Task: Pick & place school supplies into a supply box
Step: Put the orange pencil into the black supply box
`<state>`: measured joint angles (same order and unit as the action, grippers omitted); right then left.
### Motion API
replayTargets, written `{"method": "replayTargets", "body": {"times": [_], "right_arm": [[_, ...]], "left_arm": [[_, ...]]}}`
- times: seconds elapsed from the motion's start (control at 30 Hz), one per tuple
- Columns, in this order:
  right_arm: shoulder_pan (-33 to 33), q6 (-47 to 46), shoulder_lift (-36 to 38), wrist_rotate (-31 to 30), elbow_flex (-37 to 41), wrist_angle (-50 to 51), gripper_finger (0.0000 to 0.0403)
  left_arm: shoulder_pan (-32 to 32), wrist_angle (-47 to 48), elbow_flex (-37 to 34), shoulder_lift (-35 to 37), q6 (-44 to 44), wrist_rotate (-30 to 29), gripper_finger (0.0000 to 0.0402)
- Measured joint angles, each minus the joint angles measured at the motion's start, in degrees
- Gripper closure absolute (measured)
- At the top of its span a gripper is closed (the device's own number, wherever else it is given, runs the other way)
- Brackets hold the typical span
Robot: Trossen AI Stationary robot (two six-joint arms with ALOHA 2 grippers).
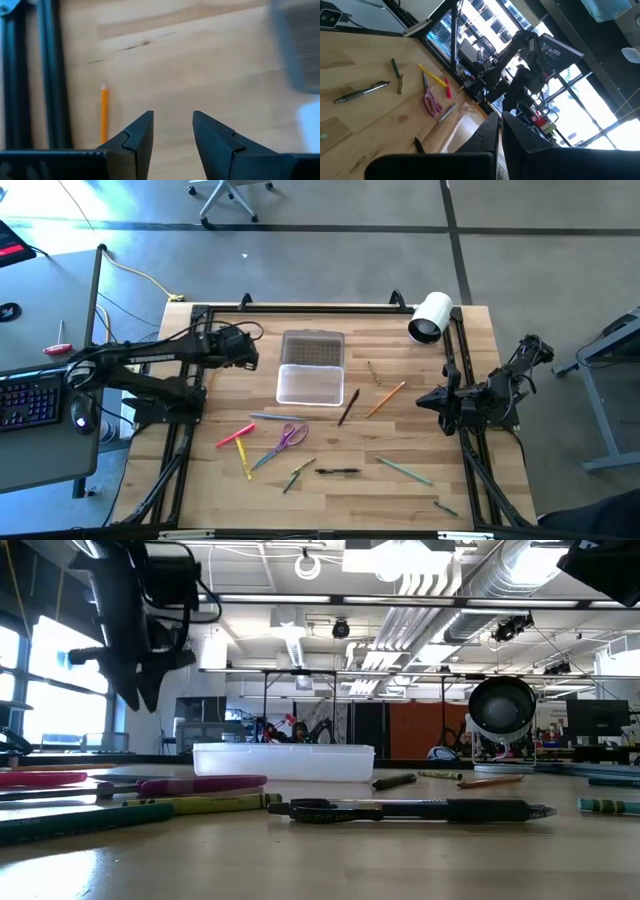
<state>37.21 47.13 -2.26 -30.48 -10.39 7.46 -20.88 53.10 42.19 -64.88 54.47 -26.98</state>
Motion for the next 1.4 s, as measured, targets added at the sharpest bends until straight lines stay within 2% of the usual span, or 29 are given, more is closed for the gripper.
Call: {"method": "replayTargets", "body": {"times": [0.23,0.5,0.73,1.1,1.4], "right_arm": [[0.0,0.2,0.0,0.0,0.0,0.0,0.0402],[0.0,-0.7,0.0,0.4,0.0,0.0,0.0402],[0.0,-0.6,0.0,0.5,0.0,0.0,0.0402],[0.0,-0.6,0.0,0.5,0.0,0.0,0.0402],[0.0,-0.6,0.0,0.5,0.0,0.0,0.0402]], "left_arm": [[-7.7,-0.4,-2.2,-6.7,1.3,2.3,0.0227],[-13.4,-0.3,-3.8,-7.6,1.3,4.7,0.0227],[-13.2,-0.6,-3.8,-7.6,1.3,8.6,0.0227],[-13.2,-0.5,-3.8,-7.5,-3.0,8.8,0.0227],[-13.2,-0.5,-3.8,-7.5,-3.2,8.7,0.0227]]}}
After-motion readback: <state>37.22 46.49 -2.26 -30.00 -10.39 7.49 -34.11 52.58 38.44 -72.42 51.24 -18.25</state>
